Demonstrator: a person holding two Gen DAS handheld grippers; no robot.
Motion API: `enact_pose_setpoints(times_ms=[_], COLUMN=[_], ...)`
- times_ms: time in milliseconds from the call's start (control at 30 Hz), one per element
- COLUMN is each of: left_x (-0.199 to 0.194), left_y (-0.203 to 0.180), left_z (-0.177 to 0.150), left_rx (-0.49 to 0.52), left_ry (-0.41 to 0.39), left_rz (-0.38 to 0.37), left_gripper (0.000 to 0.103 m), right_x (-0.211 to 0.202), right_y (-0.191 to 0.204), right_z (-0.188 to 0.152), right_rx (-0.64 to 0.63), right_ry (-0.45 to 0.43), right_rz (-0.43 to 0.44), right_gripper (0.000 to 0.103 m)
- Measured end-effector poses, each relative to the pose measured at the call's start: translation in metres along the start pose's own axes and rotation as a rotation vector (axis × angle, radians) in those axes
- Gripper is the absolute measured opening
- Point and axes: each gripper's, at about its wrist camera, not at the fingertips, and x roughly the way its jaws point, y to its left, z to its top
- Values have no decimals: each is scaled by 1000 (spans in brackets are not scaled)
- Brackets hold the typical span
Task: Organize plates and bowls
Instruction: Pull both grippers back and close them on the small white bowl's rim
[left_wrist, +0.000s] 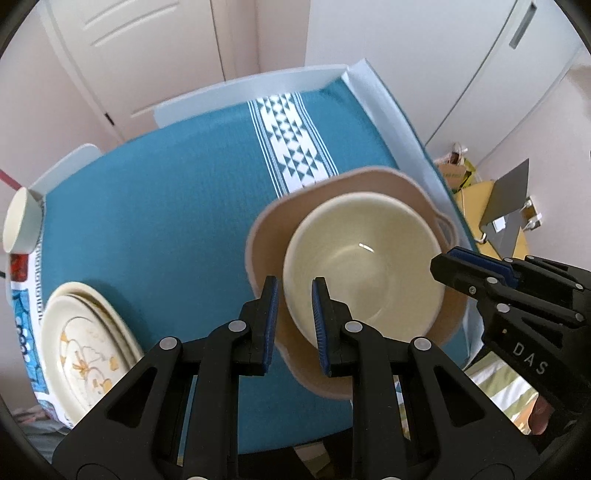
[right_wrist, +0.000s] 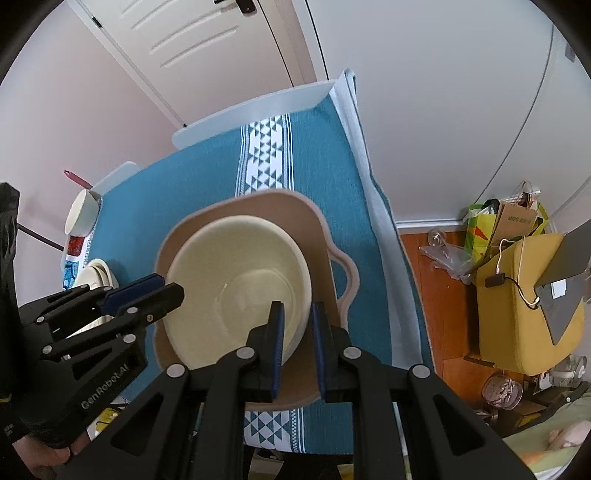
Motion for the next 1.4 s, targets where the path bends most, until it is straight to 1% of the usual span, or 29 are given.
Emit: enact_pose_setpoints(times_ms=[133,267,333,367,400,433,467,533,567,633,667,700,767,900,967,1067,1100,1167,1200,1267,1333,1400], left_x=[-37,-78,-98,-107,-114,-123,-128,-141,-145,-156,-165,-170,-186,-194,-192,-182,-177,-164,-158,-140,-122,-97], left_y=[10,34,54,63,73,86,97,122,133,155,169,178,203,253,278,326,342,370,380,401,421,445], left_z=[2,0,-2,-5,-7,-11,-14,-24,-30,-40,-48,-51,-64,-71,-72,-74,-73,-73,-71,-68,-68,-67], left_rx=[-24,-79,-127,-152,-178,-213,-244,-313,-346,-399,-433,-454,-501,-553,-587,-667,-692,-727,-740,-764,-794,-847], left_ry=[-75,-163,-207,-225,-242,-258,-267,-288,-298,-316,-340,-361,-423,-410,-407,-390,-378,-362,-355,-340,-327,-314], left_rz=[-1,-5,15,32,47,64,72,72,73,93,120,141,193,237,250,224,211,199,199,191,168,121], left_gripper=[16,16,16,16,17,17,17,18,22,48,80,94,97,98,98,98,98,98,98,98,98,98], right_x=[-21,-47,-58,-62,-66,-69,-72,-74,-74,-72,-71,-68,-62,-47,-39,-27,-20,-6,4,26,51,72], right_y=[12,35,49,55,64,73,81,98,110,128,138,150,173,223,249,288,303,328,341,363,383,398], right_z=[7,19,25,28,32,36,40,47,52,56,60,63,71,80,85,98,105,116,123,136,147,155], right_rx=[-22,-78,-116,-135,-159,-182,-199,-235,-262,-297,-316,-334,-361,-430,-473,-544,-569,-587,-594,-611,-617,-628], right_ry=[-47,-114,-146,-161,-179,-194,-206,-224,-231,-237,-238,-236,-229,-212,-206,-200,-177,-151,-134,-64,-53,-41], right_rz=[15,46,71,84,108,135,160,196,216,245,262,281,314,348,360,389,409,419,421,414,411,379], right_gripper=[14,14,20,35,60,72,88,90,90,90,90,92,98,102,102,102,102,102,102,102,102,102])
